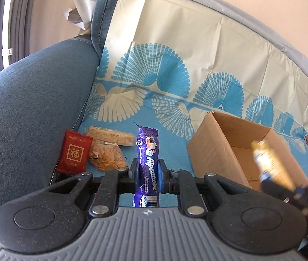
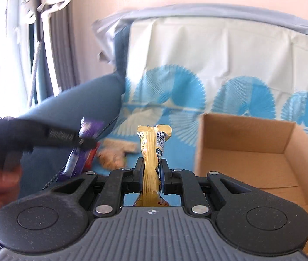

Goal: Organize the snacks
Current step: 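Carry the purple and yellow bars over the cardboard box with both grippers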

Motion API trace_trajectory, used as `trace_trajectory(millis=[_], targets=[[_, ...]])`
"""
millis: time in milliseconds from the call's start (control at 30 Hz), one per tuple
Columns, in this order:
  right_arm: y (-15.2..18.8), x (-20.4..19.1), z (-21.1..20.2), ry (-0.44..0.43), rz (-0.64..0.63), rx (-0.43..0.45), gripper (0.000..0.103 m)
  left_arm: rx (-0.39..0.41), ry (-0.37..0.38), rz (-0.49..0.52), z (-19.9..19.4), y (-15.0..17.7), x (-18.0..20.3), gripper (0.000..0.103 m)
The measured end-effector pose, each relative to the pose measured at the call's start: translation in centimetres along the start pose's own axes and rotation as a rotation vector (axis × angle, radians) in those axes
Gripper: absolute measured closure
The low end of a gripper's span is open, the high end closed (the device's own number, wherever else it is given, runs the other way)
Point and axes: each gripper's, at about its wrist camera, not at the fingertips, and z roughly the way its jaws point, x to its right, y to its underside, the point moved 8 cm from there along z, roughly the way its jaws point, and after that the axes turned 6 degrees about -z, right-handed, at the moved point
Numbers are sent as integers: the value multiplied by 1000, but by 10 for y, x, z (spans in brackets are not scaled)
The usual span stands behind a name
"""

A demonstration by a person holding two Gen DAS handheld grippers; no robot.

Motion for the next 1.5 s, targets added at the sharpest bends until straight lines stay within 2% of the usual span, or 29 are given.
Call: trace_trajectory(millis=[233,433,633,967,1333,1500], targets=[[-37,76,-32,85,17,103,89,-14,-9,22,7,3,2,86],[-17,139,-37,166,163,102,89,-28,-13,16,16,3,1,86],[-13,151,-49,194,169,144,89,-42,-11,15,25,4,4,85],[-8,167,-47,228,170,126,89,-54,5,8,34,5,9,85],[-4,177,-47,256,145,108,89,-19,62,-6,38,1,31,85],[-3,183,-48,264,138,103,89,25,113,-21,37,-3,49,85]])
